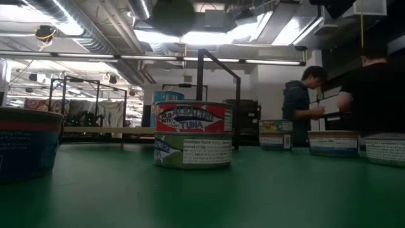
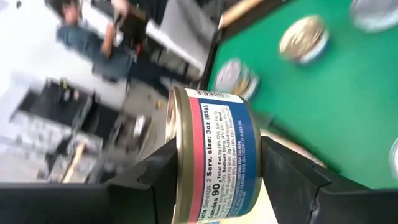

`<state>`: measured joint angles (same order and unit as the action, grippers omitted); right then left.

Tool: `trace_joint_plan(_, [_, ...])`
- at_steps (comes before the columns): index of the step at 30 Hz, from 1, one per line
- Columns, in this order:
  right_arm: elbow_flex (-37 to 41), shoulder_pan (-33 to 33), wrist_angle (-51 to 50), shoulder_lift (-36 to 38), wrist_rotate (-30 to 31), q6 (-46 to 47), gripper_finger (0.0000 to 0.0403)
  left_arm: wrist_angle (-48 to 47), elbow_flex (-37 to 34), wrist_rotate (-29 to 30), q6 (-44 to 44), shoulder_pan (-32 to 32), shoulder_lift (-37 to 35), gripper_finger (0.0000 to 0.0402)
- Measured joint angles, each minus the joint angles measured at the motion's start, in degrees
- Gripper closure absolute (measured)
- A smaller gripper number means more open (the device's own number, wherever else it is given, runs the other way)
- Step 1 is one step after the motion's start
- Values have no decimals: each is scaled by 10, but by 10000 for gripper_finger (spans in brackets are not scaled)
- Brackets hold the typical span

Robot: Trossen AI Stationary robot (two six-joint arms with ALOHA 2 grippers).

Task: Stack canned seafood by type on shelf
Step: Put the blue tuna can on the shelf

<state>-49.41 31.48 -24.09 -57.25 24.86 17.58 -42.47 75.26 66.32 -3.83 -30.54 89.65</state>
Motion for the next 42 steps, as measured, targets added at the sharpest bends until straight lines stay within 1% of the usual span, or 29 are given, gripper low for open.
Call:
trace_joint_plan(3, [0, 0, 0, 0, 0, 0, 248, -134, 0, -9, -120, 12, -2, 211])
trace_joint_plan(4, [0, 0, 1, 0, 0, 1, 248, -163, -4, -17, -155, 18, -1, 211])
trace_joint_plan(6, [0, 0, 2, -1, 0, 1, 248, -199, -24, -34, -202, 32, 0, 211])
trace_joint_plan(8, [0, 0, 3, -1, 0, 1, 248, -201, -53, -55, -217, 47, 1, 210])
trace_joint_plan(10, [0, 0, 2, -1, 0, 1, 248, -180, -85, -67, -212, 63, 1, 210])
trace_joint_plan(16, [0, 0, 3, -1, 0, 1, 248, -88, -169, -68, -173, 114, 2, 210])
trace_joint_plan(20, [0, 0, 3, -1, 1, 1, 248, -7, -210, -75, -131, 143, 2, 210])
trace_joint_plan(22, [0, 0, 3, -1, 1, 1, 248, 24, -226, -89, -106, 156, 2, 210])
trace_joint_plan(25, [0, 0, 3, -1, 1, 1, 248, 67, -246, -91, -73, 173, 4, 210])
trace_joint_plan(30, [0, 0, 3, -1, 1, 1, 248, 94, -260, -100, -41, 194, 4, 210])
trace_joint_plan(34, [0, 0, 3, -1, 2, 1, 248, 94, -261, -126, -32, 207, 4, 208])
trace_joint_plan(38, [0, 0, 3, -1, 2, 1, 248, 95, -260, -139, -19, 214, 4, 194])
trace_joint_plan(42, [0, 0, 2, -1, 2, 1, 248, 117, -260, -155, -17, 218, 4, 174])
